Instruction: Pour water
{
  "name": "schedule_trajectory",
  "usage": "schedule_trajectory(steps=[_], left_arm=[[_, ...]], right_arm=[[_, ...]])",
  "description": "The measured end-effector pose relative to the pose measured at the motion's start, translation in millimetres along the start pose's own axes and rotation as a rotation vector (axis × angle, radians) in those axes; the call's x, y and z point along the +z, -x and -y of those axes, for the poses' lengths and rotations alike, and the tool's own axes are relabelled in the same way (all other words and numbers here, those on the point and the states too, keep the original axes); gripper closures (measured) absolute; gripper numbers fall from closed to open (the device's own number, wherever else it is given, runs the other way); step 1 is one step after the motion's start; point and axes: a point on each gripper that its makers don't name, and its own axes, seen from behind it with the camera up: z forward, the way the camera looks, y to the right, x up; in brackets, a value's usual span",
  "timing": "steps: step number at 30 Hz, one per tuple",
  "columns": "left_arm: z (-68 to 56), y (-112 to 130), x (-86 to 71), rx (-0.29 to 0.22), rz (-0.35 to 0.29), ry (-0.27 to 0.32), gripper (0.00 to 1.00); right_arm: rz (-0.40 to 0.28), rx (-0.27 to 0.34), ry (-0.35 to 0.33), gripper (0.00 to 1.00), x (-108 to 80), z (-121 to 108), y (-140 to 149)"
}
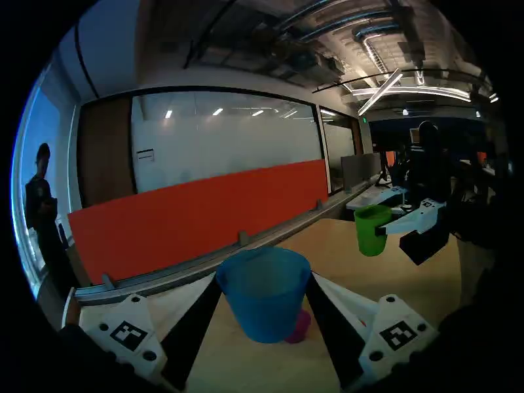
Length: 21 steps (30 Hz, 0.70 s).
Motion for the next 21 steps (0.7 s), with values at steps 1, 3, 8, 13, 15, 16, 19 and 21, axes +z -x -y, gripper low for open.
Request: schedule_trajectory(steps=[1,3,8,13,15,16,19,21], left_arm=[[0.0,2.9,0.4,-0.003,0.005,0.0,0.13],[0.1,7.9,1.2,-0.005,0.014,0.001,0.12],[0.2,20.7,3.3,0.003,0.038,0.0,0.12],[-2.9,35.3,5.2,0.014,0.068,0.003,0.12],[-5.0,42.2,6.2,0.018,0.081,0.006,0.12],[-6.2,46.5,6.9,0.02,0.089,0.007,0.12],[-9.6,57.5,8.6,0.025,0.111,0.013,0.12],[-11.7,63.9,9.6,0.027,0.124,0.017,0.12]], right_arm=[[0.004,0.0,0.0,0.09,0.1,-0.6,2.1],[0.012,0.002,0.0,0.09,0.5,-1.7,5.8],[0.03,0.011,0.001,0.09,2.0,-5.4,15.6],[0.054,0.019,0.001,0.09,2.6,-9.4,26.4],[0.067,0.018,0.003,0.09,3.0,-10.6,32.0],[0.075,0.016,0.004,0.09,3.3,-11.4,35.2],[0.098,0.013,0.006,0.09,4.3,-12.4,44.1],[0.112,0.011,0.004,0.09,4.9,-12.2,49.9]])
